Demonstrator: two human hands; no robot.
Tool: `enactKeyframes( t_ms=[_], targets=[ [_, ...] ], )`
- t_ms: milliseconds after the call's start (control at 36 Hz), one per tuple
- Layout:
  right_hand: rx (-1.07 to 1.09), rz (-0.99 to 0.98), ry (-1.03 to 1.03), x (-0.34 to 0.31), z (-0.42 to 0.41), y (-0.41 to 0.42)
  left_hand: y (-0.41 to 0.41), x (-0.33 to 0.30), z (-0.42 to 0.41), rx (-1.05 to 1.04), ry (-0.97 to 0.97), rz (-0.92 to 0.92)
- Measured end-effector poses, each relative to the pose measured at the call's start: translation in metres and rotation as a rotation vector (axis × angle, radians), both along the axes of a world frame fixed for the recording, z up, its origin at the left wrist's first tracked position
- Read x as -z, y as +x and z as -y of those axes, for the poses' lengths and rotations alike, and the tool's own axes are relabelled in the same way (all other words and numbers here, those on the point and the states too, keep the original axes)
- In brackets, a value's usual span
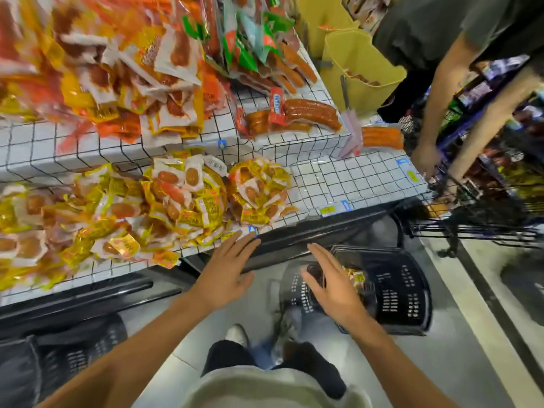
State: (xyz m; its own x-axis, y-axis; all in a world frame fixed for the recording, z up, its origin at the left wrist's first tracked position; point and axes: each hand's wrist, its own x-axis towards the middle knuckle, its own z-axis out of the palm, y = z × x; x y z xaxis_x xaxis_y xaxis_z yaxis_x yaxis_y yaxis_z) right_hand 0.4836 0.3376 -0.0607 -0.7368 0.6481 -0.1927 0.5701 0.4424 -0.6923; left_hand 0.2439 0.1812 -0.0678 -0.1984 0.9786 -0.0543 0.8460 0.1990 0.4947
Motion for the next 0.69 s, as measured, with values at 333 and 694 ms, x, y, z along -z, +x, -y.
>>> enactKeyframes(
  t_ms=[333, 694],
  targets=[
    [-0.074, 0.213, -0.102, 0.043, 0.006, 0.103, 0.071, 0.027, 0.025, -0.062, -0.202, 0.067],
    [0.282, 0.204, -0.356, 0.066, -0.061, 0.305, 0.226, 0.050, -0.056, -0.075, -0.376, 0.119]
  ],
)
